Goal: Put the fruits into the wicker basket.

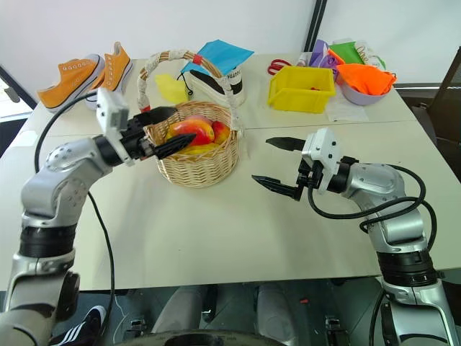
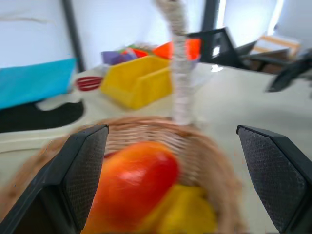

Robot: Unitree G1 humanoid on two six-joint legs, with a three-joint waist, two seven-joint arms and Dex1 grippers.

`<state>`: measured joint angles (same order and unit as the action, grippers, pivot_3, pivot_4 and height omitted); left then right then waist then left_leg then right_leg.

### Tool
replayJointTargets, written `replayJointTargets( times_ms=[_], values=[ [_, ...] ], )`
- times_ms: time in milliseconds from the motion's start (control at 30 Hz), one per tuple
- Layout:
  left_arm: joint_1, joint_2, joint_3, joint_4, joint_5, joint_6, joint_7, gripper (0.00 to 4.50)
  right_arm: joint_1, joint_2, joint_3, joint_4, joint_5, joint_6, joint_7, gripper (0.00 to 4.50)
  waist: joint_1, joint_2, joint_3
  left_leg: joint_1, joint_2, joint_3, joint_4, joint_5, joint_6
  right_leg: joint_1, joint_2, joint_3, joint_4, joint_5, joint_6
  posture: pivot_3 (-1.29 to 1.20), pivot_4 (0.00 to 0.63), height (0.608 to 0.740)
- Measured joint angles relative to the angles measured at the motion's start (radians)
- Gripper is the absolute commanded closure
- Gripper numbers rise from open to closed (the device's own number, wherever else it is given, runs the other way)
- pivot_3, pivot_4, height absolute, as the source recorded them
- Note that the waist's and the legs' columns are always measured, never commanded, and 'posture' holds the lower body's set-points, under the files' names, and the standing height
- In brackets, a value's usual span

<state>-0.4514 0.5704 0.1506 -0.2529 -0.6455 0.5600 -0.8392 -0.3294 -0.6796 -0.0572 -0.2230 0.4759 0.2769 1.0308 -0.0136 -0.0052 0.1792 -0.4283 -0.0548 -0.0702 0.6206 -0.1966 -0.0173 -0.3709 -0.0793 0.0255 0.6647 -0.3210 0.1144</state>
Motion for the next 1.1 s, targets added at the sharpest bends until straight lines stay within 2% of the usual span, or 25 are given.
replayJointTargets(
  times_ms=[100,200,333,467,633,900,1000,1100],
  values=[
    [0.095,0.022,0.108,-0.096,-0.124,0.055,0.015,0.03,0.001,0.002,-0.002,0.005,0.000,-0.003,-0.004,0.00,-0.002,0.000,0.000,0.000,0.000,0.000,0.000,0.000,0.000,0.000,-0.001,0.001,-0.001,0.000,0.000,0.00,0.150,0.740],
    [0.185,0.060,0.210,-0.121,-0.187,0.099,0.053,0.03,0.005,0.011,-0.004,0.017,-0.006,-0.018,-0.020,0.00,0.000,0.000,0.000,0.001,0.000,0.000,0.000,0.000,0.000,0.000,-0.001,0.000,0.000,0.000,0.000,0.00,0.150,0.740],
    [0.276,0.067,0.284,-0.099,-0.172,0.068,0.074,0.03,-0.034,0.109,-0.007,0.073,-0.038,-0.015,-0.148,0.00,0.001,0.000,0.000,0.001,0.000,0.000,0.000,0.000,0.000,0.000,-0.001,0.001,-0.001,0.000,-0.001,0.00,0.150,0.740],
    [0.418,0.093,0.318,-0.045,-0.064,-0.100,-0.011,0.03,-0.131,0.239,0.012,0.078,-0.119,0.024,-0.370,0.00,-0.004,0.000,0.000,0.001,0.000,0.002,-0.006,0.002,-0.003,-0.004,-0.001,0.003,0.000,0.000,-0.001,0.00,0.150,0.740],
    [0.527,0.057,0.406,-0.022,-0.066,-0.175,-0.026,0.03,-0.172,0.444,0.068,0.071,-0.210,0.095,-0.627,0.00,0.004,-0.001,-0.001,0.000,0.001,0.001,-0.009,0.002,-0.004,-0.009,-0.001,0.002,-0.001,-0.001,-0.003,0.00,0.150,0.740],
    [0.590,-0.009,0.414,-0.060,-0.068,-0.249,-0.018,0.03,-0.274,0.539,0.153,0.116,-0.271,0.128,-0.710,0.00,-0.005,-0.001,-0.001,0.001,0.000,0.002,-0.009,0.002,-0.004,-0.009,-0.001,0.002,0.000,-0.001,-0.003,0.00,0.150,0.740],
    [0.602,-0.020,0.404,-0.072,-0.061,-0.266,-0.009,0.00,-0.308,0.553,0.151,0.186,-0.307,0.109,-0.749,0.90,-0.005,-0.001,-0.001,0.001,0.000,0.002,-0.009,0.002,-0.004,-0.009,-0.001,0.002,-0.001,-0.001,-0.003,0.00,0.150,0.740],
    [0.605,-0.020,0.383,-0.074,-0.060,-0.268,-0.007,0.00,-0.331,0.563,0.150,0.256,-0.342,0.098,-0.783,2.43,-0.005,-0.001,-0.001,0.001,0.000,0.002,-0.009,0.002,-0.004,-0.009,-0.001,0.002,0.000,-0.001,-0.003,0.00,0.150,0.740]
  ],
)
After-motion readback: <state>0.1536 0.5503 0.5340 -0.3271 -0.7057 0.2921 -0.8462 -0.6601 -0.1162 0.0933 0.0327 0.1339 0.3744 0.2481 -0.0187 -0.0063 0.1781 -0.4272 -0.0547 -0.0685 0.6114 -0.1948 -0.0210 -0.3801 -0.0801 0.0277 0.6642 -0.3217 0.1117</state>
